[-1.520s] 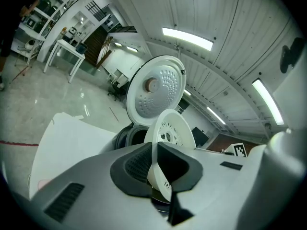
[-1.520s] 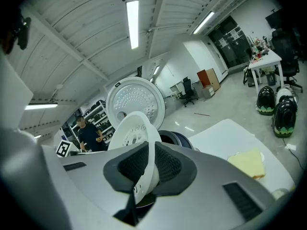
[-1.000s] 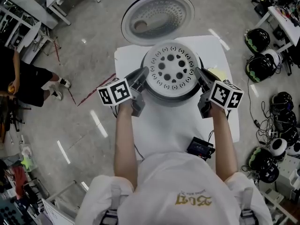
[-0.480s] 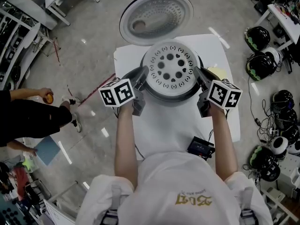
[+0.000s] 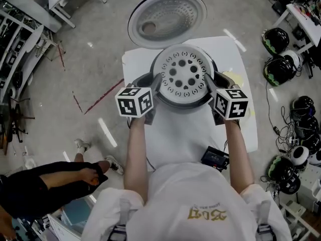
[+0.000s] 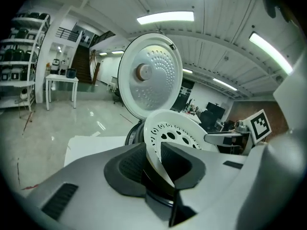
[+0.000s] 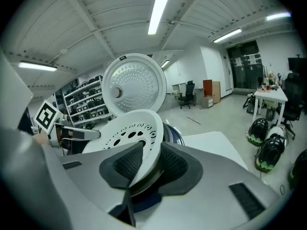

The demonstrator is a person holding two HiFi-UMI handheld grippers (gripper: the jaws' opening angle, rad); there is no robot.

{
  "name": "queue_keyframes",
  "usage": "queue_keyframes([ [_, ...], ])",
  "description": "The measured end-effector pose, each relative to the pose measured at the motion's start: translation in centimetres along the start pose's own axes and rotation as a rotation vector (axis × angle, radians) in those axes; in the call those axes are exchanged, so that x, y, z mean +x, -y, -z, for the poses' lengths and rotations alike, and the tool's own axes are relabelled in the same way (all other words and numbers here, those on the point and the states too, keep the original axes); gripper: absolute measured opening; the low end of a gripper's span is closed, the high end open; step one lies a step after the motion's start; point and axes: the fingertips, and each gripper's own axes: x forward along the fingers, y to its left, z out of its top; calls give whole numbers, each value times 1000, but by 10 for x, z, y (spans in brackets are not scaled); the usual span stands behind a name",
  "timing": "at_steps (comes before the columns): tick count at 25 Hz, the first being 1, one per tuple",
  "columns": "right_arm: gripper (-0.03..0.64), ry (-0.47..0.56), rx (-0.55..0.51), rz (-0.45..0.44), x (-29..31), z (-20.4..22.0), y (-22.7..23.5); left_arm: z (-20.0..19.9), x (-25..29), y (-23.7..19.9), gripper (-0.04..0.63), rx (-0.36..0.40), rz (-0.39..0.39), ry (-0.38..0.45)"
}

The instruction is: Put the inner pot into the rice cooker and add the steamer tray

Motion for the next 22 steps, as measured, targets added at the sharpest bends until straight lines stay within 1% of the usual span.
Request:
queue_keyframes([
  [4,137,0,-51,32,0,2,4,0,3,5,107,44,-21,-9],
  [8,143,5,-95,57,-1,4,9,3,6,11,123,120,-55,-23],
  [12,150,12,-148,83,1,5,8,6,6,13,147,175,-81,-32],
  [17,152,8,-212,108,2,4,3,6,4,13,174,297,-138,-58],
  [20,152,-5,-297,143,1,4,4,8,6,15,198,350,-161,-68],
  [22,154,-10,-341,157,2,6,3,10,8,17,198,384,-172,-82],
])
